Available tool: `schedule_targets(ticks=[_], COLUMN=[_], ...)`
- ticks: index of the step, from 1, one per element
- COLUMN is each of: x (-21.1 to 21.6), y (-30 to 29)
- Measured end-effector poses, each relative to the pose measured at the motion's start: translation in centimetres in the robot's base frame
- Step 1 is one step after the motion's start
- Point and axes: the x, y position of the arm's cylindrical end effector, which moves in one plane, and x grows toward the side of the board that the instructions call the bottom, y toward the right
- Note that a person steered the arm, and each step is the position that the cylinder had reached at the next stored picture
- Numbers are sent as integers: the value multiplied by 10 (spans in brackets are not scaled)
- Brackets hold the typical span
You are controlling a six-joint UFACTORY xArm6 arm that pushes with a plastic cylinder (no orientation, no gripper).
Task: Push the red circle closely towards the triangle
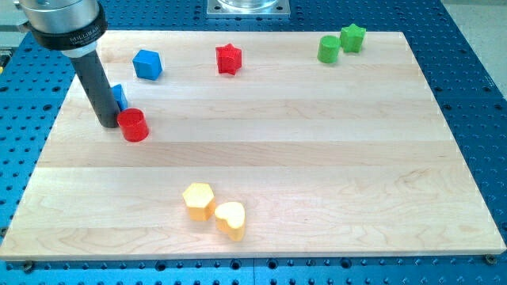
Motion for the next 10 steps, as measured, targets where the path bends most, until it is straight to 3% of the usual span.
schedule_targets(ticks=[1,2,3,5,6,8,9,10], x=[-12,28,64,72,97,38,79,71], y=[-6,-35,11,70,0,64,64,199])
